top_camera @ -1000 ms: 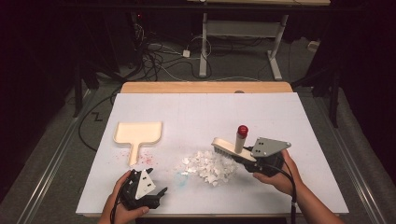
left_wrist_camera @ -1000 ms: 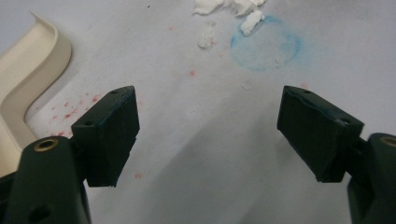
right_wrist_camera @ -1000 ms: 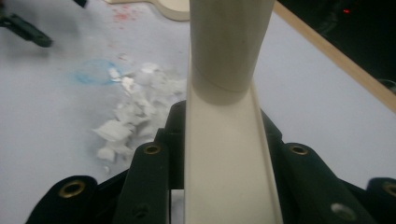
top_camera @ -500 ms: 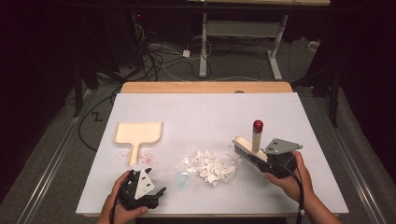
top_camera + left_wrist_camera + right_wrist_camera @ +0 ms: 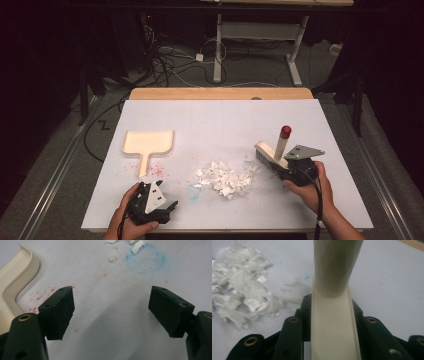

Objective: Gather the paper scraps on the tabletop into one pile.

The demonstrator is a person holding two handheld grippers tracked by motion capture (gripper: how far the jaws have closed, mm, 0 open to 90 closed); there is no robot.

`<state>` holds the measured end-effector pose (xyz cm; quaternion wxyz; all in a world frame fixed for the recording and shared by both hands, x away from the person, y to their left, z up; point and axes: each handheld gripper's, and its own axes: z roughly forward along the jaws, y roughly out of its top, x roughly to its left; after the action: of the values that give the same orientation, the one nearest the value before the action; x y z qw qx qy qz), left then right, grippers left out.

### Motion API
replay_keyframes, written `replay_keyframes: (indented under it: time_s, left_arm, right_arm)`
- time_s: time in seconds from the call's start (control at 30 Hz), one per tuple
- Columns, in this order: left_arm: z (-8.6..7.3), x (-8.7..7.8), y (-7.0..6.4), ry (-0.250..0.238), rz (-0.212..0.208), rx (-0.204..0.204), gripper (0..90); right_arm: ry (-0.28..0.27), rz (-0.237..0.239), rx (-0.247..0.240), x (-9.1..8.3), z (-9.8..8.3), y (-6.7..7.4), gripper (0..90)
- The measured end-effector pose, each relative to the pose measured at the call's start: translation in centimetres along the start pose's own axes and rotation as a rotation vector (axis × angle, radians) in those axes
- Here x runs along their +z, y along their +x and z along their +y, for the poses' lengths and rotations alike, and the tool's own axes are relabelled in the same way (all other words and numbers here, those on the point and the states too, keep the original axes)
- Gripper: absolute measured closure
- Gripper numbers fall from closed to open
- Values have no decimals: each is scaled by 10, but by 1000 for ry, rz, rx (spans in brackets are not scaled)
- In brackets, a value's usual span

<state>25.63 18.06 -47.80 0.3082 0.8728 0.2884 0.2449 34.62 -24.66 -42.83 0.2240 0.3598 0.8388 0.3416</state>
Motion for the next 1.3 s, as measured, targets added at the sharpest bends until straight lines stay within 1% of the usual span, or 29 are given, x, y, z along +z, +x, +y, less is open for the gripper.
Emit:
replay_keyframes:
  time_s: [0.03,0.07,0.1,0.13,0.17,0.2,0.23,0.27,0.37,0.4,0.43,0.57,0.6,0.63,0.67,0.7,0.73,0.77,0.83,0.87,0.93,1.0,1.07,1.13,1.17,1.2,1.23,1.27,1.3]
  left_arm:
    - [0,0,0,3,0,3,204]
    - [1,1,-1,3,0,4,204]
    - [1,1,-1,3,0,4,204]
    - [1,0,-1,3,0,5,204]
    - [1,0,-1,0,0,3,204]
    - [1,0,-2,-2,0,3,204]
    - [1,-1,-2,-4,2,1,204]
    - [1,-1,-2,-7,1,-1,204]
    - [1,-2,-2,-12,1,-7,204]
    - [1,-2,-2,-13,-2,-7,204]
    - [1,-3,-2,-14,-2,-5,204]
    - [1,-4,-3,-21,-7,-1,204]
    - [0,-5,-2,-25,-7,-1,204]
    - [0,-5,-2,-25,-7,-1,204]
    - [0,-5,-2,-27,-9,-1,204]
    - [0,-5,-2,-29,-8,0,204]
    - [0,-5,-2,-29,-9,-1,204]
    - [1,-5,-2,-31,-8,-3,204]
    - [1,-5,-2,-32,-10,-1,204]
    - [1,-4,-2,-33,-10,-2,204]
    - [1,-4,-2,-31,-10,-2,204]
    - [1,-3,-2,-27,-12,-6,204]
    - [1,-3,-2,-23,-12,-9,204]
    - [1,-3,-2,-19,-9,-3,204]
    - [1,-3,-3,-19,-9,-4,204]
    - [1,-3,-2,-17,-9,-4,204]
    - [1,-3,-2,-16,-9,-5,204]
    - [0,-2,-2,-14,-8,-7,204]
    - [0,-2,-1,-9,-7,-6,204]
  right_arm:
    - [2,-7,-14,2,2,6,677]
    - [6,-9,-19,4,4,13,677]
    - [7,-1,-28,6,5,20,675]
    - [7,-1,-28,6,5,20,675]
    - [14,-19,-32,12,8,36,673]
    - [14,-19,-32,12,8,36,673]
    - [15,-25,-32,14,9,41,671]
    - [12,-39,-24,17,11,50,671]
    - [6,-66,-18,22,16,68,667]
    - [-10,-68,6,26,18,80,659]
    - [-10,-68,6,26,18,80,659]
    - [-16,-85,12,34,21,108,622]
    - [-29,-98,14,38,23,120,618]
    - [-29,-98,14,38,23,120,618]
    - [-40,-99,22,39,25,128,620]
    - [-40,-99,22,39,25,128,620]
    - [-56,-100,29,39,27,130,626]
    - [-68,-91,31,40,31,135,648]
    - [-74,-93,28,40,32,136,649]
    - [-84,-97,8,41,35,134,657]
    - [-84,-96,16,40,35,132,662]
    - [-103,-81,24,37,36,124,673]
    - [-111,-60,49,33,39,115,675]
    - [-126,-65,41,29,39,107,675]
    - [-143,-57,44,25,39,99,675]
    - [-143,-57,44,25,39,99,675]
    - [-145,-51,47,22,38,93,675]
    - [-160,-26,63,17,37,83,675]
    - [-167,-11,63,14,37,77,675]
